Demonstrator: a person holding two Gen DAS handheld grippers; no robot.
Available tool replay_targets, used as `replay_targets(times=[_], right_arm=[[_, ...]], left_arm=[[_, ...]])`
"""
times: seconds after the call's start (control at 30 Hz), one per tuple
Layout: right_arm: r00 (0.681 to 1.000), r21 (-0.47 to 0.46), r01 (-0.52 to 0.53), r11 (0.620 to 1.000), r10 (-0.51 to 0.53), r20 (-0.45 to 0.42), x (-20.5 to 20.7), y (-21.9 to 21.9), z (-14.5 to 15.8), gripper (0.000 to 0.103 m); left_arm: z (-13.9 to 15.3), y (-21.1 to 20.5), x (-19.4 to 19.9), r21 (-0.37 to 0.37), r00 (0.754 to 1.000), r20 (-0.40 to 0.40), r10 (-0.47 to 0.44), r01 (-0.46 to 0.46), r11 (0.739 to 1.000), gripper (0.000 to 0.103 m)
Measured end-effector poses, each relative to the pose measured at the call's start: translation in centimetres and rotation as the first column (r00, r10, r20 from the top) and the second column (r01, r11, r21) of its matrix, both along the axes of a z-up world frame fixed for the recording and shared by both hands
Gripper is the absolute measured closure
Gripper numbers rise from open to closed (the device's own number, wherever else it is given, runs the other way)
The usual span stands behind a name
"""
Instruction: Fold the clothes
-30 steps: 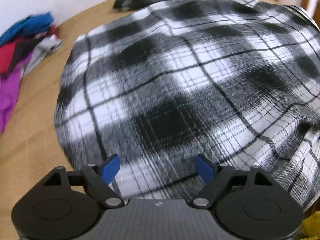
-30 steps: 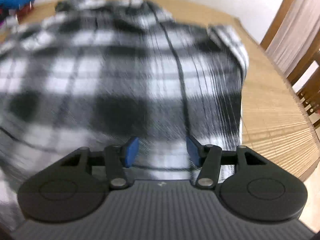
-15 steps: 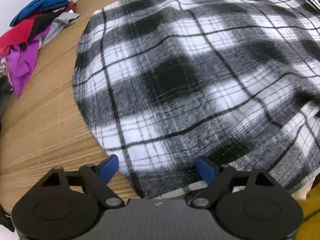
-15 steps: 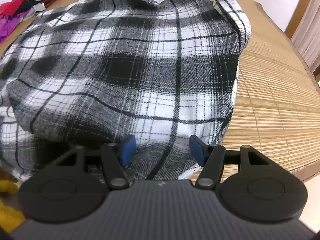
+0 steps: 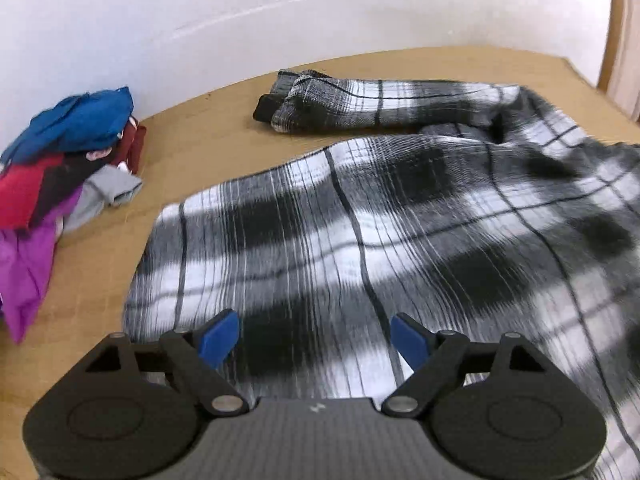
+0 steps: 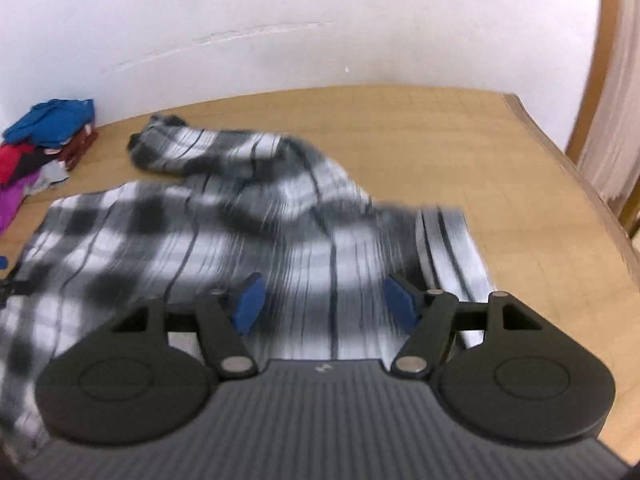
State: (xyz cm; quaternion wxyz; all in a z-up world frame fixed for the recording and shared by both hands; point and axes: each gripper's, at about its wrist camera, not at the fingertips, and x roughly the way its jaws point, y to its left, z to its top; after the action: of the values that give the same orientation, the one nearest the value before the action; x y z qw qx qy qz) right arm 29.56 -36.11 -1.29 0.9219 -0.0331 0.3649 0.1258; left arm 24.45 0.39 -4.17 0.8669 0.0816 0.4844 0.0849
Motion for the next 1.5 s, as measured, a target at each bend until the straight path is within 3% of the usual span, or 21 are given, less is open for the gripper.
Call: replay_targets(times=[0.2, 0.37, 0.4, 0.43, 0.47, 0.53, 0.6, 0.7, 0.73, 0.83, 0.97, 1.03, 1.07, 1.17, 1.27, 1.33, 1.4, 1.5], right_arm=[[0.996, -0.144, -0.087, 0.986, 0.084, -0.026, 12.3, 3.9, -3.0, 0.035], [0.981, -0.074, -0.148, 0.986, 0.137, -0.135, 20.0, 5.1, -6.8, 0.036], [0.979, -0.061, -0.152, 0.986, 0.142, -0.147, 20.9, 5.4, -7.6, 0.041], [0.979, -0.066, -0.158, 0.985, 0.147, -0.144, 21.0, 5.8, -8.2, 0.081], [0.978, -0.104, -0.17, 0.98, 0.156, -0.137, 21.0, 6.5, -8.5, 0.095], [0.986, -0.232, -0.166, 0.958, 0.166, -0.018, 20.2, 7.8, -8.0, 0.095], [0.989, -0.285, -0.126, 0.95, 0.143, 0.041, 21.2, 8.1, -7.7, 0.095], [0.998, -0.224, -0.049, 0.973, 0.04, -0.043, 25.0, 7.3, -8.7, 0.093], [0.998, -0.202, -0.033, 0.979, 0.02, -0.065, 25.6, 7.2, -9.0, 0.088], [0.997, -0.186, -0.017, 0.982, 0.002, -0.079, 26.0, 7.2, -9.0, 0.081], [0.997, -0.144, 0.046, 0.988, -0.036, 0.069, 22.0, 6.8, -5.6, 0.078], [0.989, -0.096, 0.031, 0.995, -0.017, 0.149, 18.9, 7.1, -3.8, 0.076], [0.988, -0.067, -0.024, 0.997, 0.034, 0.152, 17.6, 7.4, -3.4, 0.075], [0.967, -0.004, -0.243, 0.97, 0.242, 0.076, 15.1, 9.3, -3.7, 0.074], [0.928, -0.029, -0.371, 0.928, 0.372, 0.002, 14.2, 11.9, -6.3, 0.073], [0.92, -0.05, -0.391, 0.919, 0.389, -0.049, 15.1, 13.6, -8.3, 0.073], [0.932, -0.033, -0.355, 0.934, 0.351, -0.091, 16.7, 14.3, -10.3, 0.073], [0.952, 0.041, -0.296, 0.954, 0.298, -0.064, 18.5, 13.9, -10.6, 0.074]], left_arm=[[-3.2, -0.7, 4.0, 0.034, 0.994, -0.065, 0.087, -0.085, 0.996, 0.018], [-4.7, -0.6, 5.7, 0.079, 0.986, -0.097, 0.136, -0.129, 0.989, 0.018], [-4.9, -0.6, 5.9, 0.083, 0.984, -0.099, 0.146, -0.138, 0.987, 0.018], [-5.2, -0.6, 6.0, 0.082, 0.982, -0.107, 0.155, -0.147, 0.986, 0.018], [-5.4, -0.6, 6.0, 0.083, 0.981, -0.11, 0.159, -0.15, 0.985, 0.018], [-5.7, -0.6, 5.8, 0.088, 0.98, -0.111, 0.163, -0.154, 0.984, 0.015], [-5.9, -0.5, 5.7, 0.081, 0.983, -0.095, 0.157, -0.15, 0.985, 0.01], [-5.9, -0.2, 5.9, 0.059, 0.984, -0.093, 0.151, -0.146, 0.988, 0.009], [-5.7, -0.1, 6.2, 0.056, 0.984, -0.093, 0.15, -0.146, 0.988, 0.009], [-4.9, 0.3, 7.0, 0.049, 0.986, -0.07, 0.149, -0.146, 0.988, 0.017], [-4.1, 0.9, 10.5, 0.046, 0.992, 0.005, 0.128, -0.128, 0.991, 0.016], [-4.8, 1.0, 12.6, 0.059, 0.993, 0.016, 0.121, -0.122, 0.991, 0.016], [-5.3, 1.2, 13.5, 0.076, 0.992, 0.016, 0.125, -0.126, 0.989, 0.016], [-6.9, 1.8, 16.3, 0.127, 0.99, 0.018, 0.138, -0.139, 0.982, 0.012], [-7.3, 3.0, 17.8, 0.144, 0.982, 0.039, 0.184, -0.188, 0.972, 0.007], [-7.4, 4.0, 18.3, 0.132, 0.975, 0.054, 0.214, -0.219, 0.967, 0.002], [-7.5, 4.7, 18.6, 0.159, 0.97, 0.073, 0.233, -0.242, 0.957, 0.0], [-7.8, 5.6, 18.9, 0.207, 0.96, 0.103, 0.261, -0.277, 0.938, 0.0]])
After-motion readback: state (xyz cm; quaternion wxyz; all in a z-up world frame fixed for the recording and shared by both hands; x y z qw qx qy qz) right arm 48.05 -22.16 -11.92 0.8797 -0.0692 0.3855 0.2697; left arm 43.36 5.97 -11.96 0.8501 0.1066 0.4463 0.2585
